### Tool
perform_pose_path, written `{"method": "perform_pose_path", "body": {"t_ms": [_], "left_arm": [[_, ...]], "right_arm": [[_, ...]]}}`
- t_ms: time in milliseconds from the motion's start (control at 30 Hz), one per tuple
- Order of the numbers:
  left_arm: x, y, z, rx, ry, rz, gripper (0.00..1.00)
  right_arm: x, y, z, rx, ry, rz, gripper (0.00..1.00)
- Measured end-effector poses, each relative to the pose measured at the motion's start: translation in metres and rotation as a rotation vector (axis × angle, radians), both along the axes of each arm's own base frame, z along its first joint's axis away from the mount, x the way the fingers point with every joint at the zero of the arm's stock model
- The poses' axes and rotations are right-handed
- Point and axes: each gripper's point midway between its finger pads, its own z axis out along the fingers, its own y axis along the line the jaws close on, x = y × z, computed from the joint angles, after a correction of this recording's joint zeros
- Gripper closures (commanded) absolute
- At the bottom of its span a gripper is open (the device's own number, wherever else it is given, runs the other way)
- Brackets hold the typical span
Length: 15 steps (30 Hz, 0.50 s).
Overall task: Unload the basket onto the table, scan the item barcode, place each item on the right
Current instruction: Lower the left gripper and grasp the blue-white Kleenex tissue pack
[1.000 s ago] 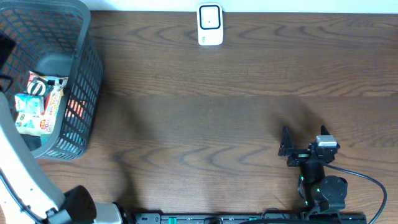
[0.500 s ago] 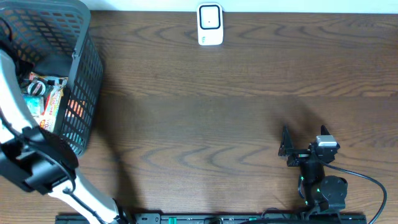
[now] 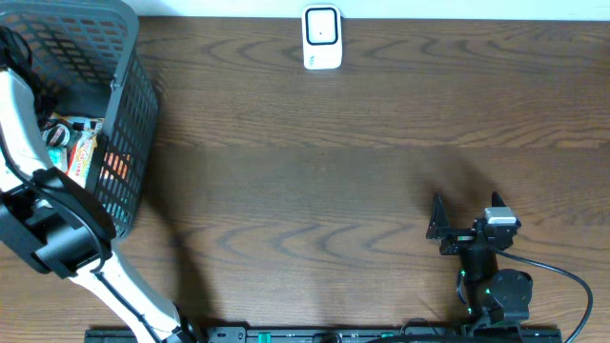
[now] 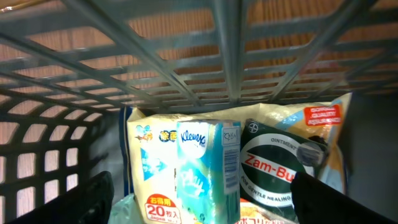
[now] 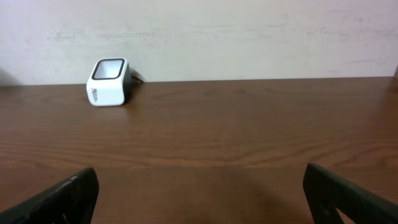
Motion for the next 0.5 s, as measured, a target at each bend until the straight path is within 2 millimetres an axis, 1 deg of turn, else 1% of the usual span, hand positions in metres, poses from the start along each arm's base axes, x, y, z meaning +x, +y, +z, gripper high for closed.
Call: {"method": "perform_pose_path", "body": {"t_ms": [100, 233, 500], "left_arm": [[0.001, 0.0, -0.011, -0.012, 0.02, 0.0, 0.13], [0.001, 0.001, -0.024, -0.026, 0.043, 0.004, 0.21], [0.001, 0.0, -0.042, -0.045, 0.077, 0.002, 0.22]], "right_arm": [[0.0, 0.0, 0.0, 0.0, 0.0, 0.0, 0.01], [0.0, 0.0, 0.0, 0.0, 0.0, 0.0, 0.01], [0.0, 0.0, 0.0, 0.0, 0.0, 0.0, 0.01]]}}
